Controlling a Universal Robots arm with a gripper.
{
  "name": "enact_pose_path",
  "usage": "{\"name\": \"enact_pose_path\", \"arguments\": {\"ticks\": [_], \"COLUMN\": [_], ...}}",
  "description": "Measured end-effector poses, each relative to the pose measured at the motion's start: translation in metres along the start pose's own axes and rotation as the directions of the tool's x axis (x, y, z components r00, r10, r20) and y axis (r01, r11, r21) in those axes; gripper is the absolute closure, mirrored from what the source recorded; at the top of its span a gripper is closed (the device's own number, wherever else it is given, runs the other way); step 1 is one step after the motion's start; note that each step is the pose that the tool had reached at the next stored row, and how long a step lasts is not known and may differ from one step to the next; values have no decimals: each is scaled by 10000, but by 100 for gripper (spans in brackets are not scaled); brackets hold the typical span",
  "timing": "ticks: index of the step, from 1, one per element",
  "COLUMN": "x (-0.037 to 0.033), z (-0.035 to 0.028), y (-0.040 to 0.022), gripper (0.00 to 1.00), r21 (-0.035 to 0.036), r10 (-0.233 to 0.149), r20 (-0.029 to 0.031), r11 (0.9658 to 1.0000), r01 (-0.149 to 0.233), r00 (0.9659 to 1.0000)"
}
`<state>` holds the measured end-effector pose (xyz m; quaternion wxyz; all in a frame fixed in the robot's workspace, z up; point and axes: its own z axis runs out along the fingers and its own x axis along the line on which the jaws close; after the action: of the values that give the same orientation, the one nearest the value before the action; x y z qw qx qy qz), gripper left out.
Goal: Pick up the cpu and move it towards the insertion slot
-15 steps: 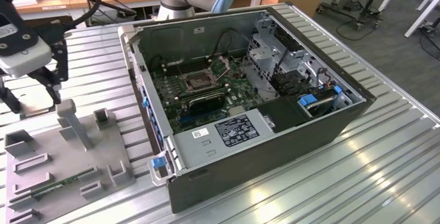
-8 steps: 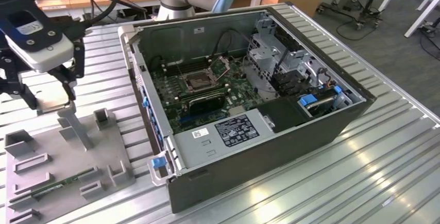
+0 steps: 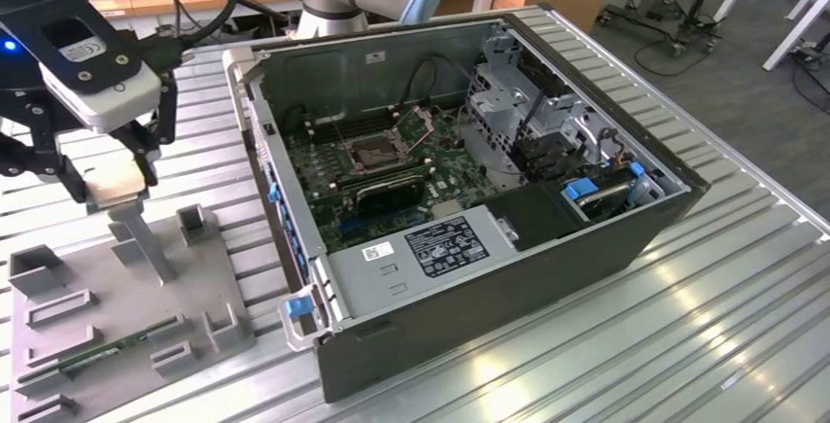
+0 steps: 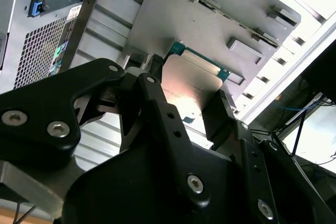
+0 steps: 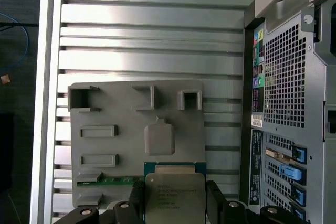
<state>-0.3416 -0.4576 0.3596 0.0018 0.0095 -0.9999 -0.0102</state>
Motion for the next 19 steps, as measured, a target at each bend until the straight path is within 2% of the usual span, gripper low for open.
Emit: {"name": "enact_pose_path", "arguments": {"ticks": [10, 19], "x": [-1, -4], "z": [-97, -104], "y": [2, 2], "gripper": [45, 45], "r21": [0, 0], "r10": [-1, -2], "r20": [0, 0], "r11": [10000, 10000], "r01": [1, 2], "r00": [10000, 10000]}}
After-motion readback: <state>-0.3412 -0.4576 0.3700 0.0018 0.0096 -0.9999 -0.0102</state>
